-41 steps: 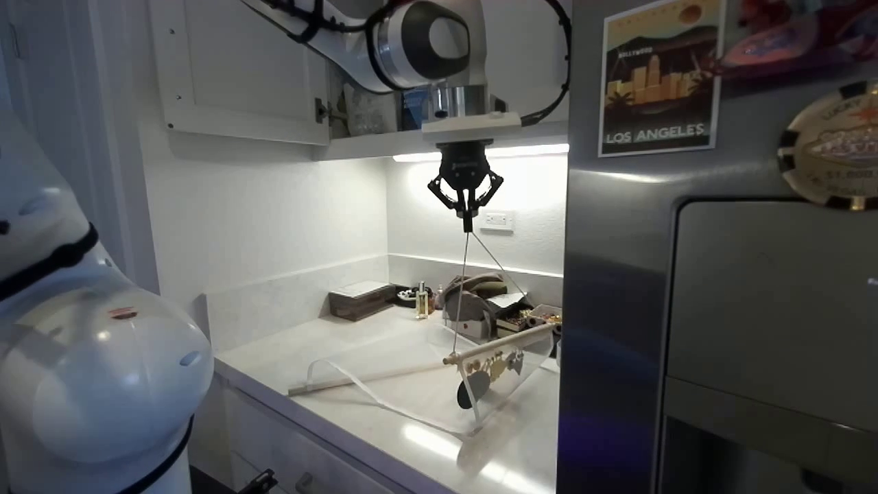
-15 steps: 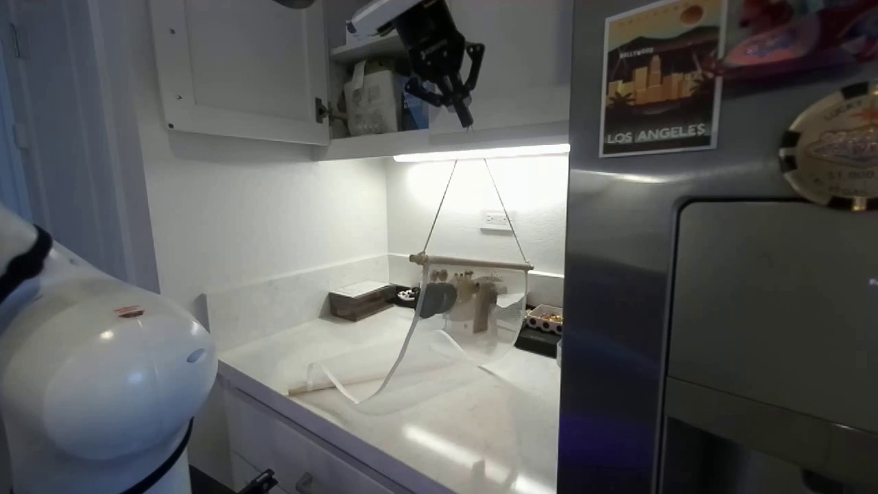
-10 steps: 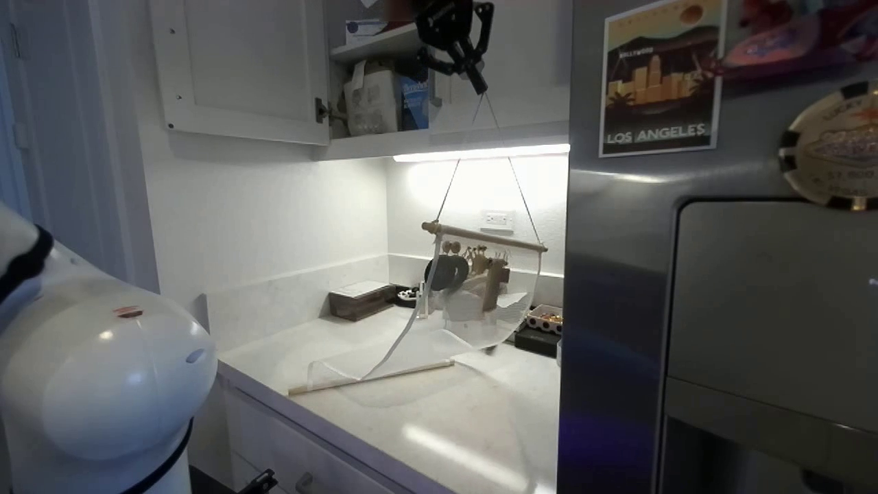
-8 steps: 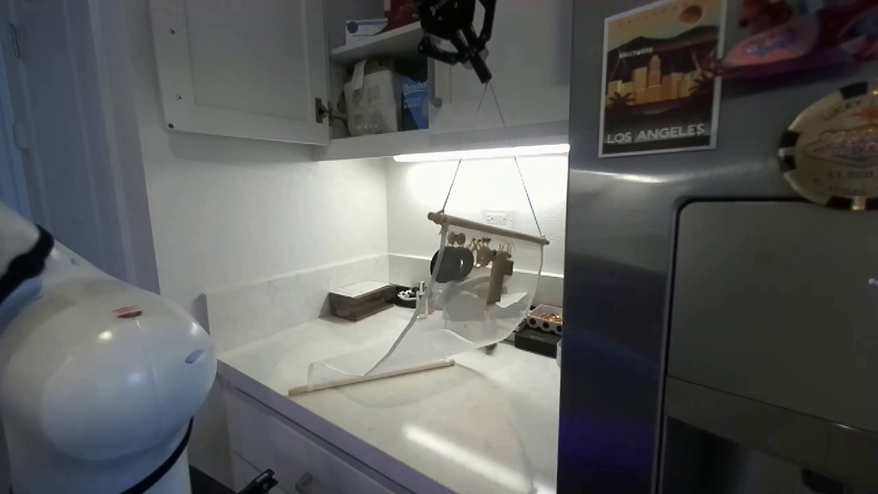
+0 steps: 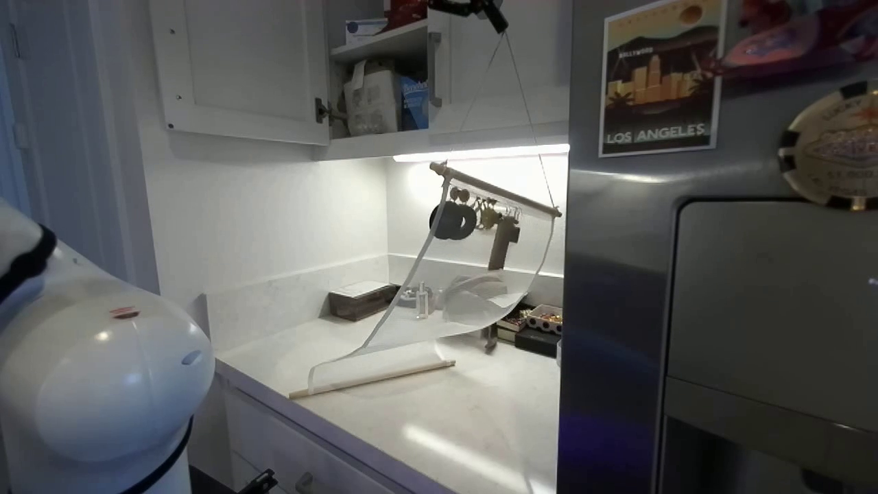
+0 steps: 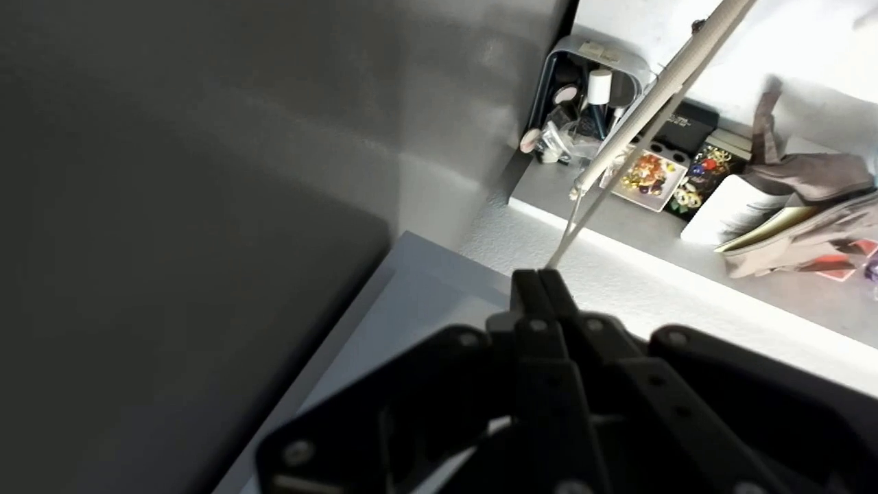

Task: Close the right cabinet door then hang the white net on the hanger on the side of the fridge

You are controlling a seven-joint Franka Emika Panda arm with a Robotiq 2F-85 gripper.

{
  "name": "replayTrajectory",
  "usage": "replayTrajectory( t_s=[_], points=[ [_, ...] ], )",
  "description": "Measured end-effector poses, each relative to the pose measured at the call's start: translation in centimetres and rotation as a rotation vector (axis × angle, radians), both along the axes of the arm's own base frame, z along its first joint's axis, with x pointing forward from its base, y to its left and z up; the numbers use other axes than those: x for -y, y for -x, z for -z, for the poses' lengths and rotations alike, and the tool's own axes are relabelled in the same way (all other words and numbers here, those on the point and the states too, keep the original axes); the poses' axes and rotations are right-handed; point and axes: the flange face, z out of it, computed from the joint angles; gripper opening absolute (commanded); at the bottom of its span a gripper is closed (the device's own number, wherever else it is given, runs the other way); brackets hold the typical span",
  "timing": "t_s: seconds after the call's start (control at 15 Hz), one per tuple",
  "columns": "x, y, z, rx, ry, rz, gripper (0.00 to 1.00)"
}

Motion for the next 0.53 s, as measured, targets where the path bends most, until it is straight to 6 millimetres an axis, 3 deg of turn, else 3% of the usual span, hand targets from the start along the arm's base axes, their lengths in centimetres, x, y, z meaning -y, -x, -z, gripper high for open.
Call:
replayTrajectory(
  t_s=[0.53],
  points=[
    [1.3,1.7,-4.9,0.142,0.045,0.116,0.00]
  ],
)
